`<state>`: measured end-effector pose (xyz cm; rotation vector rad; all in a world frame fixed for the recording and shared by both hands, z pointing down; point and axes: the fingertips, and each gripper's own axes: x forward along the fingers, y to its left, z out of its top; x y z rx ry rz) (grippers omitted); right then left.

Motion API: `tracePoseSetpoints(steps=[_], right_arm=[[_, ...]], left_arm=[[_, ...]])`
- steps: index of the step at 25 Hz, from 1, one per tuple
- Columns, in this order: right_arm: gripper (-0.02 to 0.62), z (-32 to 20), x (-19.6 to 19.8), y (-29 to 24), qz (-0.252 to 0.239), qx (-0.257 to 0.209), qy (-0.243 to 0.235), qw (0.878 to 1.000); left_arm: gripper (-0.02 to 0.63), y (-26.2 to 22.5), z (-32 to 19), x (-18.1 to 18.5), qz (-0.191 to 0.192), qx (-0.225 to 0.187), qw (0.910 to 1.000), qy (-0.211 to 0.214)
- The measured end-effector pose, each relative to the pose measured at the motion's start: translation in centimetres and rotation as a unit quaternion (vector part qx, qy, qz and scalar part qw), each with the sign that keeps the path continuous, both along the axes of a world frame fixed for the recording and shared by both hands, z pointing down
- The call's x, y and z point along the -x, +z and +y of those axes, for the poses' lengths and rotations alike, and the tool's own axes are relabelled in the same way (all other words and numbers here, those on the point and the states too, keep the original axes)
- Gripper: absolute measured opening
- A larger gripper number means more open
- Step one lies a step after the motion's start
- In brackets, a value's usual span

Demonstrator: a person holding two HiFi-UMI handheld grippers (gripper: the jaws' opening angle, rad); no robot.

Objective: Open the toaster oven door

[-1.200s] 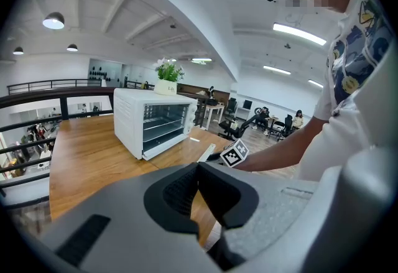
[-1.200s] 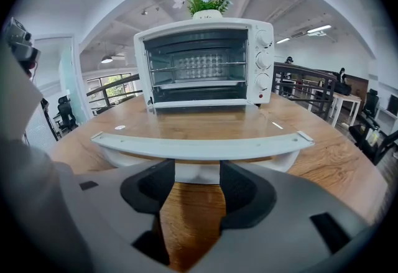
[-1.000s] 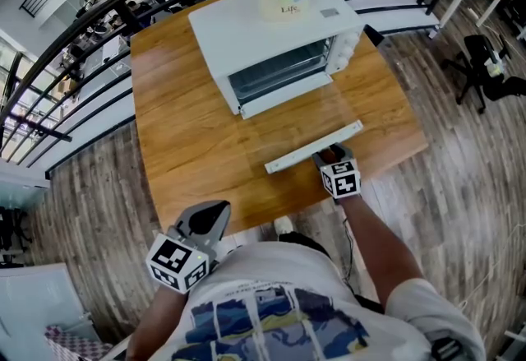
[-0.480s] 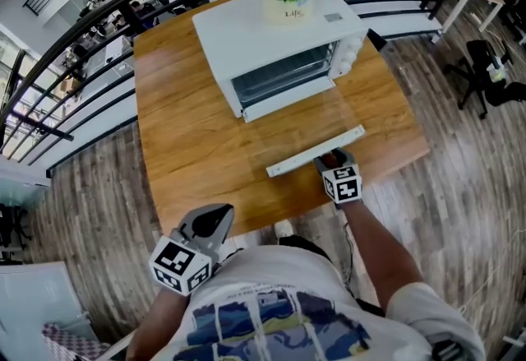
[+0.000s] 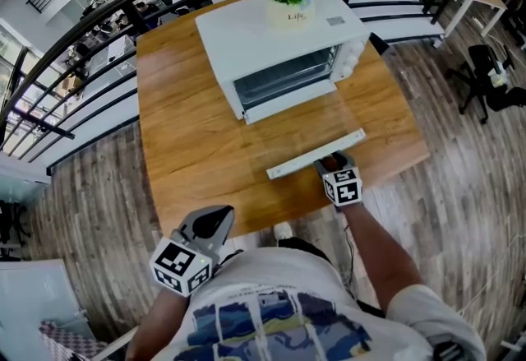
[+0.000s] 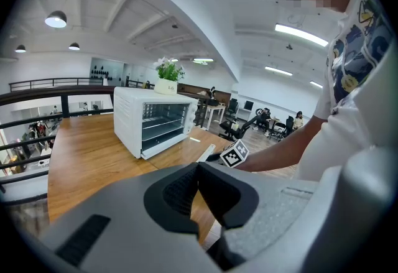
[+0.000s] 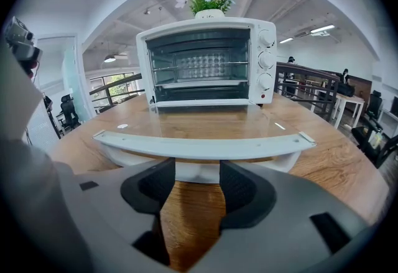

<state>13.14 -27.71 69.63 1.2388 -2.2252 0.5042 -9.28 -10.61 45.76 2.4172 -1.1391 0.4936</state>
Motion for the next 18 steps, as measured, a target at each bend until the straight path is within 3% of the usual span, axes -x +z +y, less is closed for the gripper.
tracePoseSetpoints(steps=[18], right_arm=[[0.215, 0.13, 0.08, -0.08, 0.001, -0.006, -0.013, 1.000]], left_arm=[[0.003, 0.27, -0.08, -0.77, 0.002, 0.000, 1.0000, -0.007]])
